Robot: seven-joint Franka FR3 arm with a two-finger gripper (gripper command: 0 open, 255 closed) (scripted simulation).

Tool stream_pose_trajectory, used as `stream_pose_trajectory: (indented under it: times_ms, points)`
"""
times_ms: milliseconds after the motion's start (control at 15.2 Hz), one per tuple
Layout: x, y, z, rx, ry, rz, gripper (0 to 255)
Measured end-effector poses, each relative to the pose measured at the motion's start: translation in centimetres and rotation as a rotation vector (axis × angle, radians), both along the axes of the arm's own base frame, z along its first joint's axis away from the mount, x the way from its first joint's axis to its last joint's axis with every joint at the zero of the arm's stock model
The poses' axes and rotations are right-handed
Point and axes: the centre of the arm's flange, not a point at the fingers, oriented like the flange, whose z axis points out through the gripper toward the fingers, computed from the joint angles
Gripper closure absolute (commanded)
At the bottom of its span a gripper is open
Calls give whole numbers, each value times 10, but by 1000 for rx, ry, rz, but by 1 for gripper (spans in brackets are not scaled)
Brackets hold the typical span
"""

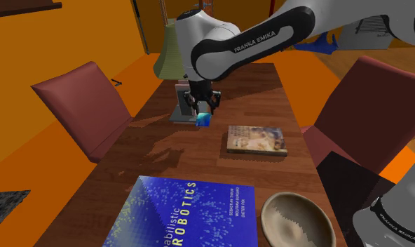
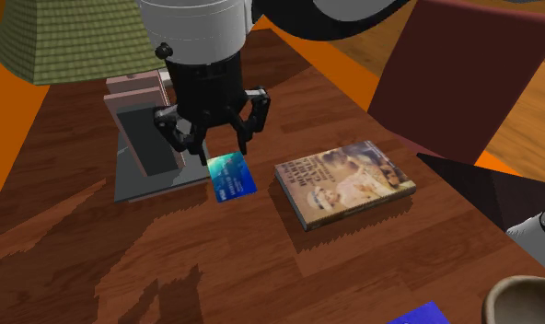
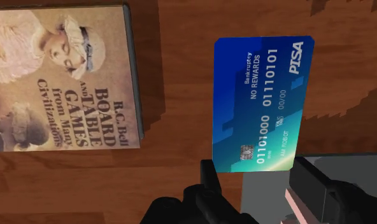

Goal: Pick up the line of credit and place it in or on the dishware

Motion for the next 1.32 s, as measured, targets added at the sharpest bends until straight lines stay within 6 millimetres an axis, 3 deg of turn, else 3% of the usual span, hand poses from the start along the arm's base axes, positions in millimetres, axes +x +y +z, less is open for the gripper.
stream_pose_trajectory:
  times_ms: [132, 330, 1320]
  points:
    - [-1, 0, 11, 0, 0, 0, 255]
    - [-26, 5, 18, 0, 1, 1, 255]
    - [-223, 27, 23, -1, 0, 2, 255]
